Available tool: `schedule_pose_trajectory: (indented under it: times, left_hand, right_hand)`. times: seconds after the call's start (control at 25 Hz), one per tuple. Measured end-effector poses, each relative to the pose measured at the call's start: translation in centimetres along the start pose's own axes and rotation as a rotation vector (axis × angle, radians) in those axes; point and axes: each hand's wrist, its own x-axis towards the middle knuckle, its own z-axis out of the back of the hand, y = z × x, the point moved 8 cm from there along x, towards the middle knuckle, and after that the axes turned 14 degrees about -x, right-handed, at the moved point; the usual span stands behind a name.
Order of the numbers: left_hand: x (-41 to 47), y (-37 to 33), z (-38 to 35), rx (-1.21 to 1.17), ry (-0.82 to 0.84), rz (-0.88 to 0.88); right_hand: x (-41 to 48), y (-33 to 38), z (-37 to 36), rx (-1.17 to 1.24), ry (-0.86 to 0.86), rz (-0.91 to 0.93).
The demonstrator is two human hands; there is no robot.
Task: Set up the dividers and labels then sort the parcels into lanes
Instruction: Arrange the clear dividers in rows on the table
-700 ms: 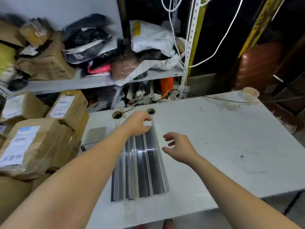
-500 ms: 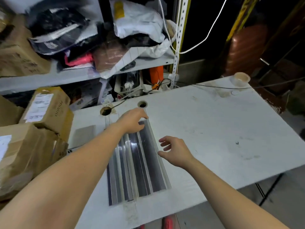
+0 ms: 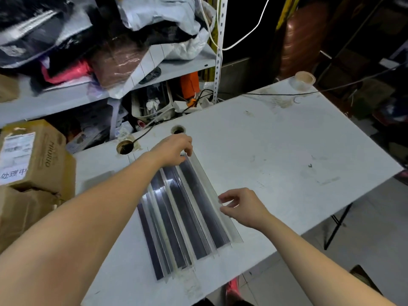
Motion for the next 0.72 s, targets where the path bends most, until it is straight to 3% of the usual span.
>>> schedule_pose_trajectory:
  times: [0.36,0.72]
  left_hand:
    - [0.9,0.9,0.2,-0.011,0.096,-0.003]
    - [3.8,1.4,2.4,-0.051,-0.014,-0.021]
  right_hand:
    - [-1.2,-1.0,-0.4,0.006,-0.071,-0.051]
    - [-1.5,-4.1,3.0,-0.048,-0.076,-0.069]
